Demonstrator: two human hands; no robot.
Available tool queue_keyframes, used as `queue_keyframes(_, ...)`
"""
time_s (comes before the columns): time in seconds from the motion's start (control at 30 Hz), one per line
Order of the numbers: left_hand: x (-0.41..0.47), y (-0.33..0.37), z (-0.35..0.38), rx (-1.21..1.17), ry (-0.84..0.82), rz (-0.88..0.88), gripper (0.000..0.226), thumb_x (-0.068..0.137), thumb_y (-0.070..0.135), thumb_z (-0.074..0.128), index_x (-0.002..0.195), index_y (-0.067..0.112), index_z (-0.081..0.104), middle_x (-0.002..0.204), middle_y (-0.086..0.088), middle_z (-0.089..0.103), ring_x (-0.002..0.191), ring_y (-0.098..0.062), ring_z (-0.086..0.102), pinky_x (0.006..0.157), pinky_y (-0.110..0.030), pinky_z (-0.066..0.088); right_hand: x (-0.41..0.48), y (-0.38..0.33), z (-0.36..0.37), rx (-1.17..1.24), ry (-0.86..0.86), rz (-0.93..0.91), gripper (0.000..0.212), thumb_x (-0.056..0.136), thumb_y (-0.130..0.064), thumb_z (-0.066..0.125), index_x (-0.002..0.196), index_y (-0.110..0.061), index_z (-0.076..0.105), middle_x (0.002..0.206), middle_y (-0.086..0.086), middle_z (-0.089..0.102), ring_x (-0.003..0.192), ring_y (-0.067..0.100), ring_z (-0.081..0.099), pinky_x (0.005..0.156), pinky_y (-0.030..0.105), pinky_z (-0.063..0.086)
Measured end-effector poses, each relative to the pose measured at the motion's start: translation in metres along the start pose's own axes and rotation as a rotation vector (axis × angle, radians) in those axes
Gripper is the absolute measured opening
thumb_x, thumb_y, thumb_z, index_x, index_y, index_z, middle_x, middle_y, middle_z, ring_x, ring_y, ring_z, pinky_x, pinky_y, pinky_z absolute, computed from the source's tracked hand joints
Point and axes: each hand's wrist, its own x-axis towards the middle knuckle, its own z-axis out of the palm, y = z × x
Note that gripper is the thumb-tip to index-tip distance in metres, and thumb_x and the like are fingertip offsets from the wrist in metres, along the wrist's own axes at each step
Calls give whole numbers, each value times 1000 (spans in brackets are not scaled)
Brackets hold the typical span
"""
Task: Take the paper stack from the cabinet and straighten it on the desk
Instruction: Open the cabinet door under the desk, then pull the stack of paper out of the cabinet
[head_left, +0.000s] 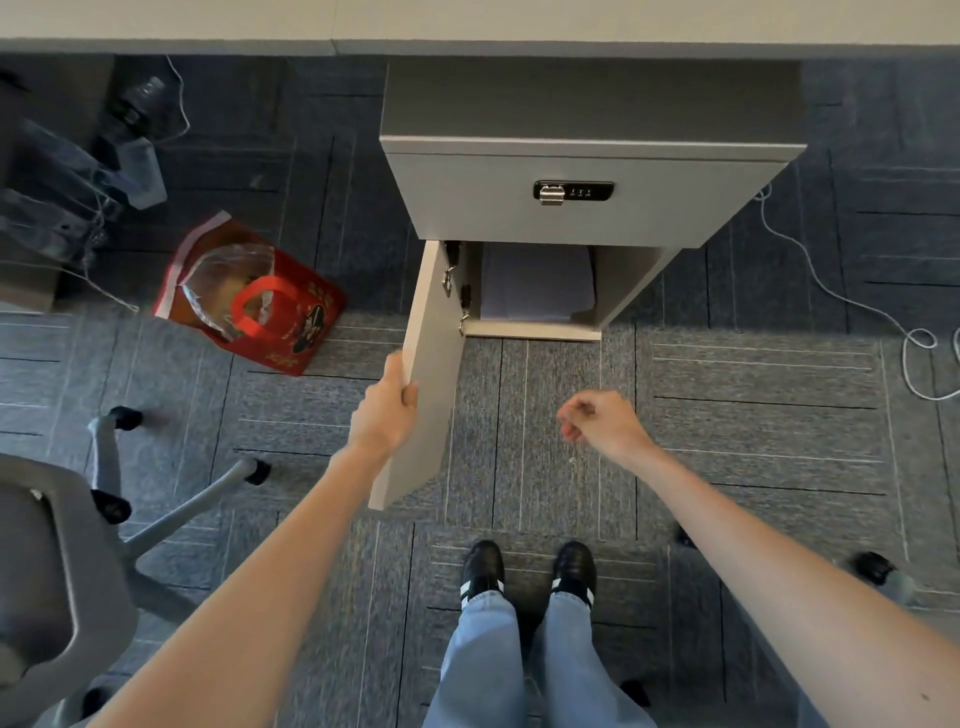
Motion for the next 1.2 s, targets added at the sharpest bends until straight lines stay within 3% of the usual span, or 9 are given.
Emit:
queue_keyframes(0.13, -12, 3, 14, 87, 210, 145, 61, 99, 11, 40, 153, 13, 12, 150, -11, 39, 133, -34, 41, 96, -52, 46, -1, -3, 3, 11, 7, -7, 18, 96, -8, 50, 94, -6, 67, 81, 5, 67, 70, 12, 65, 63, 18, 48)
queue_keyframes(0.23, -15, 2, 25, 318, 362, 407, 68, 90, -1, 50, 151, 7, 21, 160, -10, 24, 146, -26, 26, 118, -44, 27, -1, -1, 1, 25, 15, -21, 20, 96, -5, 48, 91, -6, 67, 79, 6, 67, 71, 15, 66, 66, 24, 52)
queue_keyframes(0.33, -11, 13, 40, 421, 307, 567, 66, 86, -2, 54, 147, 9, 33, 157, -9, 31, 144, -25, 31, 120, -42, 23, 3, 4, -2, 33, 31, -31, 26, 95, 3, 44, 86, -9, 66, 79, 6, 67, 73, 18, 67, 77, 32, 57)
queue_keyframes(0.63, 73, 23, 113, 450, 202, 640, 42, 98, 12, 43, 140, 16, 47, 151, -3, 43, 139, -20, 38, 115, -37, 28, 74, 50, 2, -7, 125, -91, 30, 96, -5, 48, 74, -20, 62, 80, 5, 69, 83, 23, 70, 87, 41, 57)
queue_keyframes(0.73, 111, 17, 140, 421, 204, 639, 38, 100, 16, 41, 136, 16, 51, 145, -2, 49, 134, -21, 43, 110, -36, 32, 115, 68, 9, -70, 192, -156, 20, 94, -10, 52, 78, -17, 61, 74, 4, 67, 79, 27, 69, 76, 38, 58)
queue_keyframes(0.83, 158, 12, 168, 391, 200, 645, 35, 100, 17, 39, 131, 15, 55, 137, -3, 55, 125, -24, 49, 104, -38, 36, 164, 83, 16, -140, 243, -223, 14, 93, -12, 53, 86, -17, 64, 74, 2, 64, 67, 18, 62, 61, 28, 51)
queue_keyframes(0.93, 208, 8, 192, 391, 196, 657, 35, 100, 18, 38, 130, 15, 56, 135, -3, 56, 123, -24, 50, 102, -39, 39, 217, 98, 22, -139, 280, -257, 13, 92, -11, 54, 87, -14, 66, 78, 6, 67, 65, 18, 63, 68, 38, 56)
queue_keyframes(1.03, 258, 8, 211, 381, 221, 655, 35, 99, 21, 38, 128, 15, 57, 134, -5, 58, 122, -26, 52, 100, -39, 42, 269, 112, 24, -160, 301, -274, 14, 91, -8, 53, 87, -14, 65, 89, 9, 70, 80, 26, 68, 76, 46, 58)
queue_keyframes(1.2, 332, 14, 248, 309, 249, 590, 37, 98, 26, 39, 130, 18, 56, 132, -12, 59, 121, -32, 56, 100, -42, 46, 347, 128, 16, -237, 403, -283, 21, 90, -8, 49, 102, -9, 66, 104, 13, 68, 99, 33, 64, 87, 41, 53)
